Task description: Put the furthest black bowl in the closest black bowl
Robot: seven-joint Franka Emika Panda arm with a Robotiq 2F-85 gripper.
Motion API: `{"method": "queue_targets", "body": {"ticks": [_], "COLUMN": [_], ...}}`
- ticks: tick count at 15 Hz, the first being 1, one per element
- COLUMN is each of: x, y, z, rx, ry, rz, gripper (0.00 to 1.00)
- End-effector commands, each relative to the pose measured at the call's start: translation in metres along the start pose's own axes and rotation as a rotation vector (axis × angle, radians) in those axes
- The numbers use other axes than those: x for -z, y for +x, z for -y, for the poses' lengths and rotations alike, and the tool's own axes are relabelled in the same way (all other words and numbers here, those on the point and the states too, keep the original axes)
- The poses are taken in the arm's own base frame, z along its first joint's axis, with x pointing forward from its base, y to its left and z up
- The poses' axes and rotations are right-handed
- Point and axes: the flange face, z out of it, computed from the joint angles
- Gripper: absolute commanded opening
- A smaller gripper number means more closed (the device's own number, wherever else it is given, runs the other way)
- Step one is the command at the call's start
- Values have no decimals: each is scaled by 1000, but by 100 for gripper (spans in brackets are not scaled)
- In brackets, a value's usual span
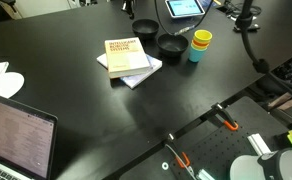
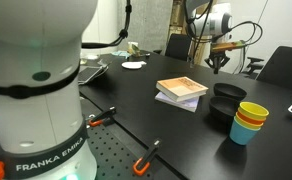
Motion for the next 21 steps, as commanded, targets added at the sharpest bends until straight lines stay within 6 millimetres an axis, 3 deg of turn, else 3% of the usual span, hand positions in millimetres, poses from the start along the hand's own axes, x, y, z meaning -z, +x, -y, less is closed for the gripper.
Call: {"method": "queue_targets", "body": {"ticks": [1,2,3,12,21], "x": [20,18,15,-42,-89], "y": [2,2,2,7,5], "z": [3,6,9,20,16], "rx": [-33,-64,-88,-121,-177], "ry": [-59,-41,-21,16,-5], "rz": [59,74,92,53,-9], "gripper": [9,34,34,99,100]}}
